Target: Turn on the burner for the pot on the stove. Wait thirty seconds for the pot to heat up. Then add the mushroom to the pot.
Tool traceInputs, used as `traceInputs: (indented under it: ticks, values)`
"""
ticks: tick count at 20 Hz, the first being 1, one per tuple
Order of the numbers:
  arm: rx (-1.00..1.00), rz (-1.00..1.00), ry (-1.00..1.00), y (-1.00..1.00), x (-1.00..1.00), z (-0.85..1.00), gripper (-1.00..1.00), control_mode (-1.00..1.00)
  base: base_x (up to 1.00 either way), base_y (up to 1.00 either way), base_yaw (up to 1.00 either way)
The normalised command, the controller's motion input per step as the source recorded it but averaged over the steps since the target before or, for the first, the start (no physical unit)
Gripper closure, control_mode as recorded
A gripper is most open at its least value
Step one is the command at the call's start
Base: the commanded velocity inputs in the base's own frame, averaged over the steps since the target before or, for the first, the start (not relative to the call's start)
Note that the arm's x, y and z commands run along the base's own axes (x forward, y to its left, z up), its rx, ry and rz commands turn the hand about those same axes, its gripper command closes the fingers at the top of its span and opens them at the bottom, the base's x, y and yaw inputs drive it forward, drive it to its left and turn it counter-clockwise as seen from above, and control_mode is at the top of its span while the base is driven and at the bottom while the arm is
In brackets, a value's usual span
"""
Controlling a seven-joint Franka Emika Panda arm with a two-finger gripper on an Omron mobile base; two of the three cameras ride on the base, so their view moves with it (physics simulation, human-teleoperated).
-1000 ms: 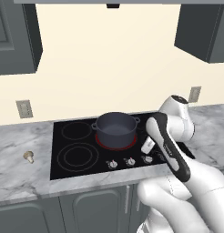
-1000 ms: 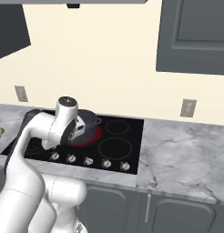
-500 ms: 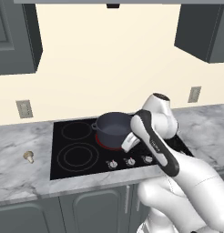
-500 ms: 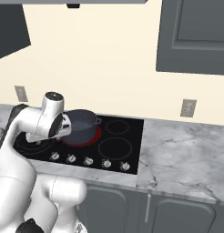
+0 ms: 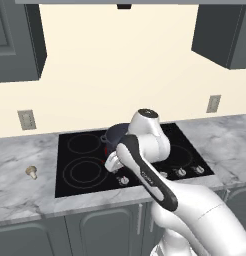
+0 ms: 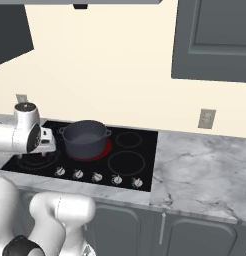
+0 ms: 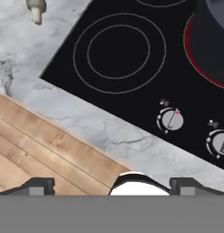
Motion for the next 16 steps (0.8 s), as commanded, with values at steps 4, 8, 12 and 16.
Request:
traceInputs:
  ticks: [4, 8, 12, 16]
  values:
    - [-0.05, -0.14, 0.13, 0.70, -0.03, -0.02, -1.00, -1.00, 0.00, 0.00, 0.00]
    - [-0.06, -0.10, 0.18, 0.69, 0.00, 0.00, -1.00, -1.00, 0.00, 0.00, 0.00]
    - [-0.08, -0.06, 0.14, 0.71, 0.00, 0.00, -1.00, -1.00, 0.00, 0.00, 0.00]
    - [-0.10, -0.03, 0.03, 0.66, 0.00, -0.02, -1.00, -1.00, 0.00, 0.00, 0.00]
